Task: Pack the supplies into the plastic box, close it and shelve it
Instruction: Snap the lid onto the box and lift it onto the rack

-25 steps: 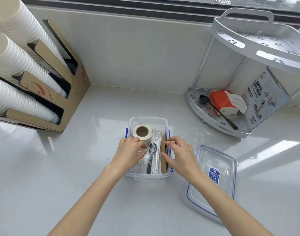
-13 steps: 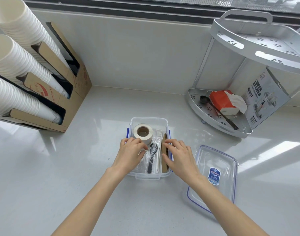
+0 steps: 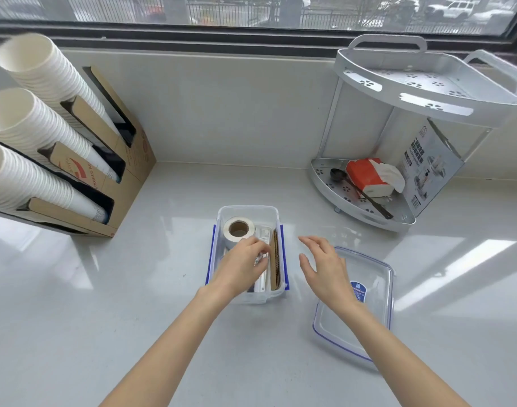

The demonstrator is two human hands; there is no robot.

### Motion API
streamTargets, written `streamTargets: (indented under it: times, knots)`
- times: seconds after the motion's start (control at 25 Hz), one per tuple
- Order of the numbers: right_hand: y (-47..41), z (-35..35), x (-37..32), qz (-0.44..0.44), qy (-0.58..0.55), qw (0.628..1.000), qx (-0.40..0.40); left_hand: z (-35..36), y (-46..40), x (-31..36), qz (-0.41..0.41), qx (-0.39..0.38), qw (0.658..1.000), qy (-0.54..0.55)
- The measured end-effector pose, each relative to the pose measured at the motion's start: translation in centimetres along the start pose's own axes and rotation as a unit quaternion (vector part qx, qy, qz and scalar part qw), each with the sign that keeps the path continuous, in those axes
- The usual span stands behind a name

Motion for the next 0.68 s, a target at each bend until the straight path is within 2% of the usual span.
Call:
streamTargets:
  times: [0.32,0.52,0.68]
  knots:
    - [4.9,-2.8,7.6,0.189,-0.013,0.982,0.017,6.1,0.6,6.8,0.034,-0.044,0.997,0.051]
    - [7.3,-3.6,11.7,0.304,-0.003,0.953,0.006,11.4,0.4,7.8,-0.070,-0.118,0.989,0.049]
    - [8.0,-2.5,13.0,0.338,0.027,0.940,-0.040,13.2,0.7,6.4,-0.164,-0.143,0.976,0.032]
Point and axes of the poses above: each hand's wrist, its own y-axis away from the middle knuckle, its own z-axis out of the palm, x = y × z, the point moved 5 cm from there along -y, towards the middle knuckle, and after that the axes turned 6 degrees about -z, right-handed, at the moved point
